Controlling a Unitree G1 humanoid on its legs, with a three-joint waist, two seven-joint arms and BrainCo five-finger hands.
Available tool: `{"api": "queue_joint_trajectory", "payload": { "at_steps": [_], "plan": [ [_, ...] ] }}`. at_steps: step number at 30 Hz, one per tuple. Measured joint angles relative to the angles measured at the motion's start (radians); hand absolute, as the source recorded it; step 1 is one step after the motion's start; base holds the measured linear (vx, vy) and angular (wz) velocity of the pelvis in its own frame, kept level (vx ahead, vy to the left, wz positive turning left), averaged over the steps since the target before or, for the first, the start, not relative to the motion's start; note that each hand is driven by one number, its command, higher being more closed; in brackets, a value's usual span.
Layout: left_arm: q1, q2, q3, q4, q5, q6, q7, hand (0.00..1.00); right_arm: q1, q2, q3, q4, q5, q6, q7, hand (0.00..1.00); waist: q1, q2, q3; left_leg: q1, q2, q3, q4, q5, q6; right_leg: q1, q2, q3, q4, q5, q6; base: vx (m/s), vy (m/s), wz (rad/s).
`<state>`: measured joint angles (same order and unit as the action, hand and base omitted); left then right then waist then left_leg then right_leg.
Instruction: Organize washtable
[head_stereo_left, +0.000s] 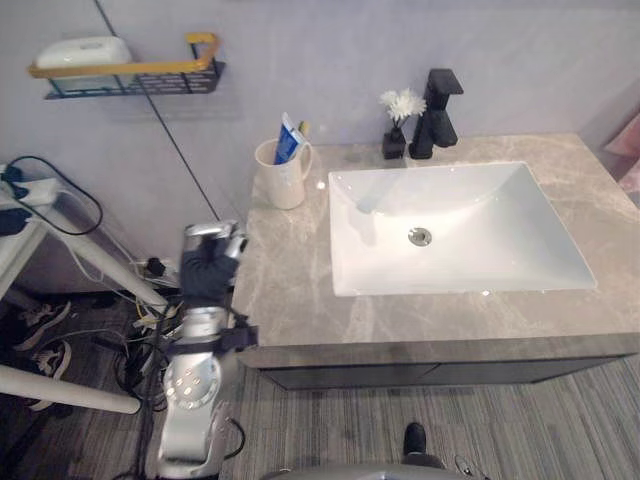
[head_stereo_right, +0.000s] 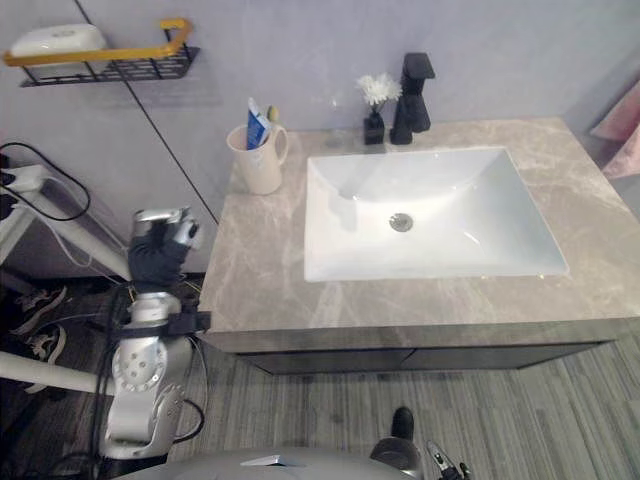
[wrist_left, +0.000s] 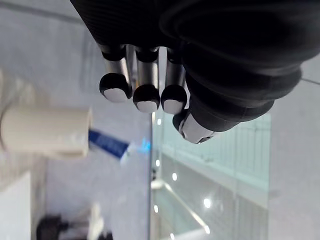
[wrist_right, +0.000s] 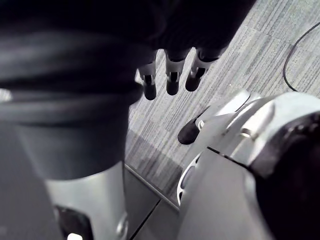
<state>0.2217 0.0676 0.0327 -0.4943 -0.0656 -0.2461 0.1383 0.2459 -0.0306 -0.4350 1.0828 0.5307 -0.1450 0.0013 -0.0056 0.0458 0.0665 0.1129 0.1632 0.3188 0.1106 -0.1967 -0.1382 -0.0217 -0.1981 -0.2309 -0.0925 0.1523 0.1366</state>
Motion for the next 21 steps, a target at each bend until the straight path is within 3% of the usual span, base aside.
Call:
{"api": "queue_joint_trajectory", "payload": {
  "at_steps": [5, 8, 10, 14, 17, 18, 21],
  "plan": [
    [0.145, -0.04, 0.195, 0.008, 0.121, -0.001, 0.037, 1.0, 0.026, -0.001, 0.0, 0.022, -0.001, 0.001, 0.0, 0.0, 0.022, -0.02, -0.022, -0.004, 0.005, -0.034, 0.002, -0.006, 0.008, 0.024, 0.0, -0.028, 0.0, -0.017, -0.004, -0.08, -0.033, 0.18],
    [0.133, -0.055, 0.308, 0.226, 0.176, 0.013, 0.077, 1.0, 0.023, -0.004, 0.004, 0.018, -0.001, 0.003, 0.001, 0.0, 0.029, -0.021, -0.029, -0.003, 0.005, -0.054, 0.002, 0.001, 0.006, 0.036, 0.0, -0.044, 0.0, -0.015, -0.007, -0.04, -0.026, 0.14],
    [0.129, -0.058, 0.336, 0.457, 0.202, 0.051, 0.097, 1.0, 0.018, -0.005, 0.02, 0.016, -0.001, 0.003, 0.001, 0.0, 0.029, -0.029, -0.038, -0.003, 0.006, -0.061, -0.001, 0.009, -0.002, 0.041, 0.0, -0.052, 0.0, -0.015, -0.008, -0.01, -0.014, 0.1],
    [0.126, -0.059, 0.376, 0.818, 0.249, 0.105, 0.091, 1.0, 0.016, -0.003, 0.041, 0.01, -0.001, 0.004, 0.002, 0.0, 0.027, -0.047, -0.066, 0.006, 0.006, -0.056, -0.012, 0.01, -0.003, 0.042, 0.002, -0.051, 0.0, -0.015, -0.008, 0.03, 0.003, -0.02],
    [0.094, -0.06, 0.465, 1.122, 0.249, 0.142, 0.085, 1.0, 0.011, 0.0, 0.04, 0.012, -0.001, 0.004, 0.001, 0.0, 0.025, -0.058, -0.067, 0.035, 0.006, -0.044, -0.023, 0.01, -0.003, 0.053, 0.005, -0.04, -0.001, -0.014, -0.006, 0.05, 0.016, -0.12],
    [0.09, -0.059, 0.49, 1.2, 0.246, 0.158, 0.085, 0.0, 0.009, 0.0, 0.038, 0.013, -0.001, 0.004, 0.001, 0.0, 0.024, -0.062, -0.067, 0.046, 0.005, -0.038, -0.024, 0.01, -0.003, 0.058, 0.006, -0.036, -0.001, -0.015, -0.006, 0.07, 0.036, -0.2],
    [0.089, -0.061, 0.527, 1.395, 0.227, 0.176, 0.074, 0.0, 0.004, 0.0, 0.031, 0.021, -0.001, 0.005, -0.001, 0.0, 0.015, -0.064, -0.067, 0.059, 0.001, -0.025, -0.033, 0.007, -0.002, 0.058, 0.005, -0.026, -0.001, -0.015, -0.006, 0.04, 0.03, -0.11]
  ]
}}
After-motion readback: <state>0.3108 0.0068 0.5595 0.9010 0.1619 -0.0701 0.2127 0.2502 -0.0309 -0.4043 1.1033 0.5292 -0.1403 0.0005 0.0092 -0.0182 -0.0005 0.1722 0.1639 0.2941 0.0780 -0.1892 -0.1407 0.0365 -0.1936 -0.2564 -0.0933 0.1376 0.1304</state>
